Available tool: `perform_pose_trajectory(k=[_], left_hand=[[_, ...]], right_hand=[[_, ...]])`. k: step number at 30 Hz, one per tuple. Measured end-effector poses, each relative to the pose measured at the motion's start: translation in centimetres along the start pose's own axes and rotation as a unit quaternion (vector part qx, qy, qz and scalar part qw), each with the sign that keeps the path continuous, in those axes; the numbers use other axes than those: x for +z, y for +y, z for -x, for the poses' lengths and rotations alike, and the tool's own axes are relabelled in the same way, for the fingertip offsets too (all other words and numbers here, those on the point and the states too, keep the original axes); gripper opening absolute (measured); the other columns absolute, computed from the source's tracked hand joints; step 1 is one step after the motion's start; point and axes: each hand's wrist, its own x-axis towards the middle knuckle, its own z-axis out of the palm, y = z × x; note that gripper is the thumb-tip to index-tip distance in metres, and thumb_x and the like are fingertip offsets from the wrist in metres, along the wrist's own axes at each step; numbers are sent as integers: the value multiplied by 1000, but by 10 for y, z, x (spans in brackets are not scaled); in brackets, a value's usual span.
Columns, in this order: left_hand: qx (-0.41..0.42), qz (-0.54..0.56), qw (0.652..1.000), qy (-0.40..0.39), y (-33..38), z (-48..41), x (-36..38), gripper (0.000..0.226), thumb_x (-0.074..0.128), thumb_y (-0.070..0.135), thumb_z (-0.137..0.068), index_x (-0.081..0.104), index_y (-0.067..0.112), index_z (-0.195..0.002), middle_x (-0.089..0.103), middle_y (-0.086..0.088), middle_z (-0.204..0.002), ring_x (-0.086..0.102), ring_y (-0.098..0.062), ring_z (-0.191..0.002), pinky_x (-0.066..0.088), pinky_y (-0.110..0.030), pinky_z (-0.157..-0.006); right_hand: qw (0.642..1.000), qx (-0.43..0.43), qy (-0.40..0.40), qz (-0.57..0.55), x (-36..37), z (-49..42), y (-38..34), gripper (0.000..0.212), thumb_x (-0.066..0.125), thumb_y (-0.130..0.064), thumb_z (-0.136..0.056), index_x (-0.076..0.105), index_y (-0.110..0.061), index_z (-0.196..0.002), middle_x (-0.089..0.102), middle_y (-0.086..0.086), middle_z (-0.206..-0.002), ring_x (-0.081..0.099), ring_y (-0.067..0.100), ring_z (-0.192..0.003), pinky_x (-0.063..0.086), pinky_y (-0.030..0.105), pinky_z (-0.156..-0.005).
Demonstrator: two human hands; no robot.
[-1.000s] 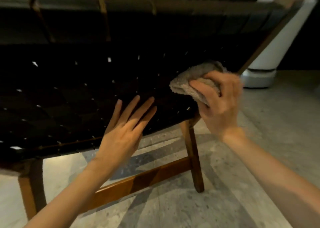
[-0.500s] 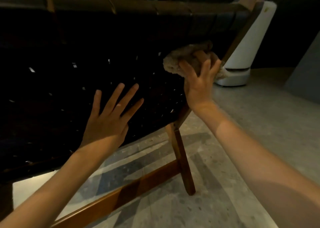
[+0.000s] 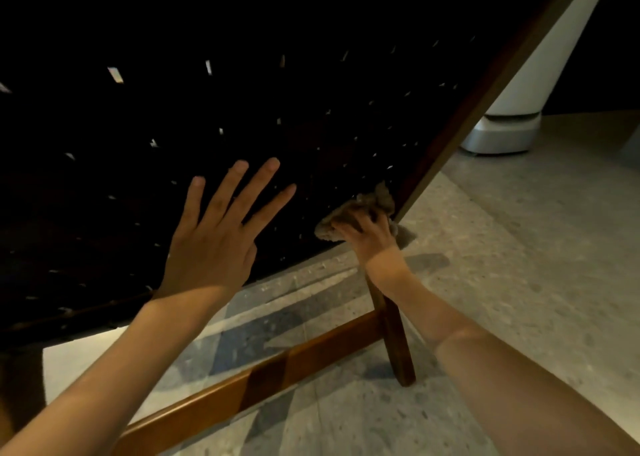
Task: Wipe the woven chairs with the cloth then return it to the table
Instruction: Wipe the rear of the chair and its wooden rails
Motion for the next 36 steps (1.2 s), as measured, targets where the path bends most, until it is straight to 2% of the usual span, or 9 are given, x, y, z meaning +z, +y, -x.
perform_pose_trajectory(k=[2, 5, 9, 13, 16, 22, 28, 32, 36], left_hand=[[3, -3, 1000, -9, -1, 0, -2, 90, 66, 16, -79, 14, 29, -152, -3, 0, -160, -10, -23, -146, -13, -45, -116], [1, 9, 1000, -13, 1, -1, -9, 88, 65, 14, -80, 16, 28, -151, -3, -1, -159, -8, -24, -146, -11, -45, -116], [17, -37, 999, 33, -6, -2, -15, 78, 64, 12, -81, 27, 24, -148, 3, -8, -159, -6, -23, -144, 1, -50, -112], [-26, -45, 996, 66, -10, -4, -17, 74, 63, 18, -83, 28, 22, -148, -9, -4, -158, -22, -21, -143, -1, -53, -111], [-27, -83, 992, 93, -5, -9, -18, 72, 61, 22, -84, 27, 23, -149, -13, -7, -158, -17, -25, -144, 3, -57, -110], [-34, -66, 992, 100, -3, -15, -18, 74, 55, 19, -86, 21, 23, -151, 0, -7, -159, -9, -26, -146, 1, -60, -111], [-45, -43, 994, 95, -11, -9, -18, 80, 61, 20, -82, 21, 27, -150, -12, -1, -159, -16, -22, -145, -8, -53, -112], [-86, 29, 995, 35, -13, -11, -23, 83, 65, 18, -76, 21, 27, -146, -27, 11, -153, -28, -11, -140, -20, -44, -110], [-35, -57, 997, 28, -20, 4, -23, 80, 57, 19, -83, 17, 28, -151, -12, 0, -159, -15, -22, -145, -9, -51, -113]], right_hand=[[996, 4, -94, 1, 8, -2, -1, 55, 38, -3, -94, 39, -29, -143, 29, 8, -151, 30, 44, -127, 27, 50, -103], [995, 1, -99, -31, -16, -3, -2, 49, 40, -6, -94, 43, -26, -140, 31, 10, -149, 34, 43, -124, 32, 49, -102], [972, -83, 184, -118, -68, 18, 6, 37, 59, 10, -76, 71, -10, -106, 61, 22, -111, 54, 49, -97, 46, 49, -82], [895, -94, 418, -120, -131, 1, 4, 45, 72, 7, -76, 53, -19, -107, 39, 6, -110, 37, 30, -101, 36, 34, -89], [866, -89, 477, -123, -170, -19, 5, 43, 80, -8, -75, 55, -19, -107, 37, 5, -109, 37, 27, -101, 25, 21, -97], [845, -44, 505, -169, -186, -45, -8, 25, 60, -21, -89, 72, 0, -96, 48, 18, -112, 43, 34, -102, 40, 41, -89], [810, -44, 552, -195, -154, -59, -21, 29, 61, -12, -88, 52, -20, -114, 41, 8, -118, 43, 31, -108, 45, 47, -90], [865, -60, 470, -168, -101, -43, -24, 58, 73, 9, -70, 49, -24, -112, 38, 7, -119, 39, 36, -103, 49, 47, -82], [947, -41, 284, -142, -50, -18, -33, 59, 76, 14, -59, 68, -19, -107, 50, 15, -118, 54, 49, -95, 54, 51, -72]])
